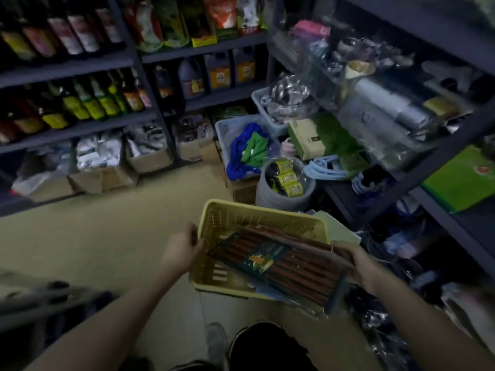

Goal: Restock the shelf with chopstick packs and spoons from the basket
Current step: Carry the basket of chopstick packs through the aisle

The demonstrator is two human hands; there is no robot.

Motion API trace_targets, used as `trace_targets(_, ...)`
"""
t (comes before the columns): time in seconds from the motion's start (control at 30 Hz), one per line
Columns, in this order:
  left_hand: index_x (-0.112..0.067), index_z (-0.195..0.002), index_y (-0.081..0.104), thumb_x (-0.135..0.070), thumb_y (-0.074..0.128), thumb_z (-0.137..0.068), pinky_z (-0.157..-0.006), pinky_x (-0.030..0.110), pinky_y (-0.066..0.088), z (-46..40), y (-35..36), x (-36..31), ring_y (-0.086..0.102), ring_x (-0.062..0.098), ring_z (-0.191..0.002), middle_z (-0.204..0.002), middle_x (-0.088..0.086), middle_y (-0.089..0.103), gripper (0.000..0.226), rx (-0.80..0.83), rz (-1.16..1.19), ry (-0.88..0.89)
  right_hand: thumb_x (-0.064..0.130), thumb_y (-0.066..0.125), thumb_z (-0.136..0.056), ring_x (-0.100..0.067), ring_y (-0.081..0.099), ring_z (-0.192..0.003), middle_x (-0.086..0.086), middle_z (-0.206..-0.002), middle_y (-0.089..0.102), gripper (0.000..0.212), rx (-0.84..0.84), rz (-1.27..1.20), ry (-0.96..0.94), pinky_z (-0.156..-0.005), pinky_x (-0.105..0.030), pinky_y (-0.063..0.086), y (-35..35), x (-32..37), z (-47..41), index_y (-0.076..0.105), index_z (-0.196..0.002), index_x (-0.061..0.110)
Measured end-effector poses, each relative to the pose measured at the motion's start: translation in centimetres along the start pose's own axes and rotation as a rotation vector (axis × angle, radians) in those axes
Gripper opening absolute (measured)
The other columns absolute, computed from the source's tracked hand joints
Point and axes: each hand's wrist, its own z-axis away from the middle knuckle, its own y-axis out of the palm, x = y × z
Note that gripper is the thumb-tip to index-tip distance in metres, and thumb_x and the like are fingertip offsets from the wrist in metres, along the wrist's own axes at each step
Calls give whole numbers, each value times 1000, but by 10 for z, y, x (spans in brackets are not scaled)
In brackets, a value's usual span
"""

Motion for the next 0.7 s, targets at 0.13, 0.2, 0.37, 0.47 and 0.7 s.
trace_targets(0.13,-14,-88,40,-22,51,-90,-55,30,36,-93,-23,-29,52,22,-67,-66,0,48,14,76,-94,83,41,65,-70,-36,60,-89,-11,-76,72,30,-70,-146,17,-91,-47,44,20,26,-24,73,-78,13)
trace_targets(0.2,-12,-87,40,-21,52,-88,-60,32,38,-139,-21,-48,52,28,-71,-70,6,51,16,117,-132,156,37,62,-72,-30,63,-86,-10,-83,70,33,-125,-245,15,-88,-41,45,20,32,-42,71,-90,11)
trace_targets(0.37,-9,-84,41,-16,54,-88,-62,32,33,-236,10,-112,43,21,-70,-64,1,41,15,233,-167,404,16,42,-90,-11,58,-38,2,-42,61,28,-264,-507,58,-55,-27,42,6,43,-76,55,-66,11)
trace_targets(0.47,-8,-84,39,-15,53,-89,-62,30,32,-283,41,-152,43,21,-70,-62,-2,39,16,288,-182,503,13,42,-91,-11,53,-42,5,-32,52,33,-389,-593,85,-45,-24,41,-1,43,-86,47,-59,12)
trace_targets(0.7,-6,-72,50,-12,56,-83,-64,29,33,-367,119,-206,46,22,-67,-66,10,48,14,488,-145,533,22,49,-88,-20,49,-67,-5,-70,60,23,-618,-672,255,-59,-31,37,-2,48,-127,58,-68,16)
